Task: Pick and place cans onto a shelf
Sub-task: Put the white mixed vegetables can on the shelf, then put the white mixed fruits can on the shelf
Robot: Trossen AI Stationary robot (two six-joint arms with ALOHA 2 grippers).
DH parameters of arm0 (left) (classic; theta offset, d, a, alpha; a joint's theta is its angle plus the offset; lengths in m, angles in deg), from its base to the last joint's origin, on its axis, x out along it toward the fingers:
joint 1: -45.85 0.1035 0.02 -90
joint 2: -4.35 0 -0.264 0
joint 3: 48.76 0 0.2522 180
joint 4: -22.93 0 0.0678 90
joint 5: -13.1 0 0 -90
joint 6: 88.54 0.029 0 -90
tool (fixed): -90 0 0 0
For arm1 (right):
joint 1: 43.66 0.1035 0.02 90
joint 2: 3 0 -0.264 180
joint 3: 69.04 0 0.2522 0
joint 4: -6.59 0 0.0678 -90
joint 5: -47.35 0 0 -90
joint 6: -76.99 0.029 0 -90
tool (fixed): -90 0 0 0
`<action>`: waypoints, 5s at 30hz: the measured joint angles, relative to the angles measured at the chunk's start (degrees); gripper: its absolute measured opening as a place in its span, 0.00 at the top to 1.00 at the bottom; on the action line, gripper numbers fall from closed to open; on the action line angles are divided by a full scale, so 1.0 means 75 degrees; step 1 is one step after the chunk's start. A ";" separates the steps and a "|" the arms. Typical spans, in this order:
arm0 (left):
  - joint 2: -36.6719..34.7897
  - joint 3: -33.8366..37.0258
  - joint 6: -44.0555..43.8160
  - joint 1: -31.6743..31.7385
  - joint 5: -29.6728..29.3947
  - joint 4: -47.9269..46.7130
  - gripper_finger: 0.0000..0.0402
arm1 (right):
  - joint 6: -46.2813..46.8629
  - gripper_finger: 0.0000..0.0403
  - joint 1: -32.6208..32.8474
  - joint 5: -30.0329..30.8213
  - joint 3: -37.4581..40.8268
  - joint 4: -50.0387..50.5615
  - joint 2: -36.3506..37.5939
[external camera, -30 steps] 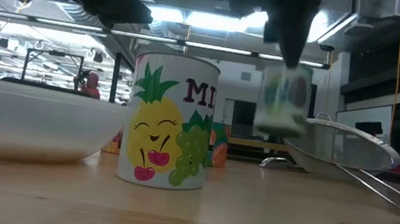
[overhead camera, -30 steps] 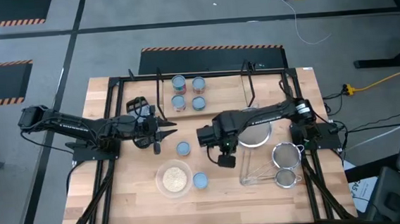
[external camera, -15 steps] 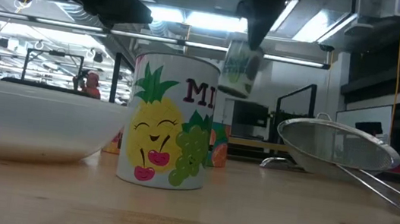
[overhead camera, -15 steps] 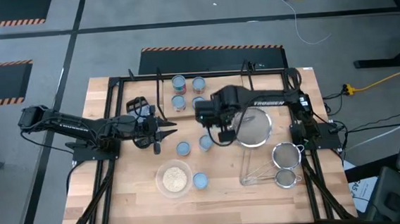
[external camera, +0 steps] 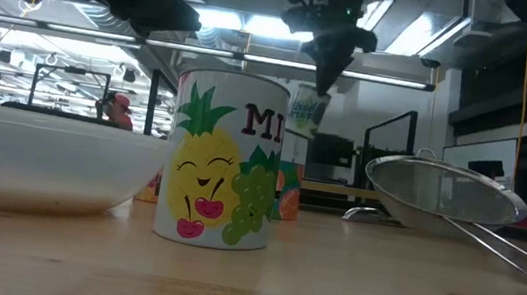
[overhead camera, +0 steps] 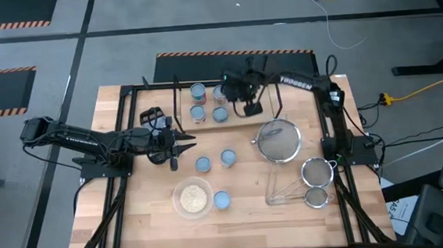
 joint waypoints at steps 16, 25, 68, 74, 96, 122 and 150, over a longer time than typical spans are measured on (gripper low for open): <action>-0.0002 0.0000 0.0003 0.0000 -0.0001 0.0003 0.76 | -0.0781 0.98 -0.1692 -0.0921 0.0015 -0.0690 -0.0612; 0.0000 0.0000 0.0003 0.0002 -0.0003 0.0003 0.76 | -0.0776 0.98 -0.1725 -0.1049 0.0015 -0.0673 -0.1026; 0.0000 0.0000 0.0003 0.0000 -0.0003 0.0003 0.76 | -0.0722 0.98 -0.1684 -0.1387 0.0514 -0.0732 -0.1025; 0.0000 0.0000 0.0003 0.0001 -0.0002 0.0003 0.76 | -0.0720 0.96 -0.1693 -0.1350 0.0382 -0.0825 -0.1062; -0.0002 0.0000 0.0003 0.0003 -0.0003 0.0003 0.76 | -0.0720 0.84 -0.1690 -0.1387 0.0370 -0.1001 -0.1070; -0.0003 0.0000 0.0003 0.0003 -0.0001 0.0003 0.76 | -0.0720 0.84 -0.1382 -0.1358 0.0358 -0.0952 -0.1070; -0.0001 0.0000 0.0003 0.0003 -0.0001 0.0002 0.76 | 0.0936 0.84 -0.0387 -0.1113 -0.1428 0.0160 -0.0840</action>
